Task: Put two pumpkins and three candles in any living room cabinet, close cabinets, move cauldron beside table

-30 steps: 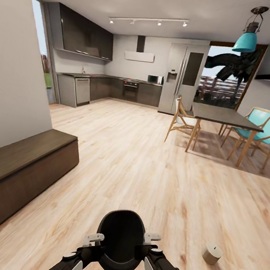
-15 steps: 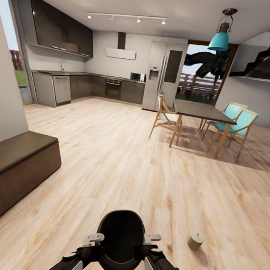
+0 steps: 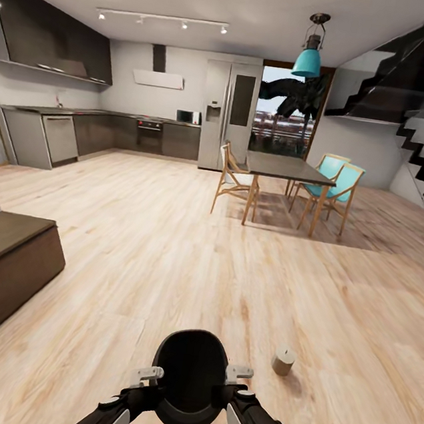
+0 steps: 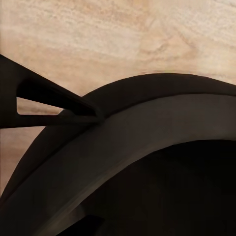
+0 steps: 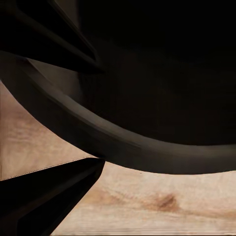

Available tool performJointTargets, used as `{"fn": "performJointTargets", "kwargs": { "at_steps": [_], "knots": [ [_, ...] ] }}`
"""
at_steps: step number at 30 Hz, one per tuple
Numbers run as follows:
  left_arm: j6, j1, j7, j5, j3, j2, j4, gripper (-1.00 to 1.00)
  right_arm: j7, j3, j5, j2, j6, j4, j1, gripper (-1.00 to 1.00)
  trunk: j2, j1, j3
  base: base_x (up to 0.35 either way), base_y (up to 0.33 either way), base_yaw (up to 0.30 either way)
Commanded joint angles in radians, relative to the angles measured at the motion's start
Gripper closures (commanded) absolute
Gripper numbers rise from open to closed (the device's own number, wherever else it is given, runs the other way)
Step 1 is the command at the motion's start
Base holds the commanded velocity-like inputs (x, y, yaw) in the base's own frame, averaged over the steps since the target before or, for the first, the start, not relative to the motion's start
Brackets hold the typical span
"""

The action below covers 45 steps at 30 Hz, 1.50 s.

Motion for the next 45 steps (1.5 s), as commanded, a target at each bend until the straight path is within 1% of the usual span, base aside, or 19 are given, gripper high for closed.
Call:
{"fn": "performJointTargets", "kwargs": {
  "at_steps": [1,6,15,45],
  "knots": [
    [0.005,0.0,-0.001,0.016,-0.015,0.001,-0.001,1.0,-0.004,0.019,-0.026,0.0,0.003,-0.012,-0.001,1.0,-0.001,0.0,-0.001,0.0,0.0,-0.264],
    [0.005,0.0,-0.001,0.016,-0.015,0.001,-0.001,1.0,-0.004,0.019,-0.026,0.0,0.003,-0.012,-0.001,1.0,-0.001,0.0,-0.001,-0.07,0.0,-0.264],
    [0.005,0.0,-0.001,0.017,-0.015,0.001,-0.001,1.0,-0.004,0.019,-0.026,0.0,0.003,-0.012,-0.001,1.0,-0.001,0.0,-0.001,-0.217,0.021,-0.264],
    [0.005,0.0,-0.001,0.016,-0.015,0.001,-0.001,1.0,-0.003,0.019,-0.026,0.001,0.004,-0.013,-0.001,1.0,-0.001,0.0,-0.001,-0.219,0.087,-0.264]
  ]
}}
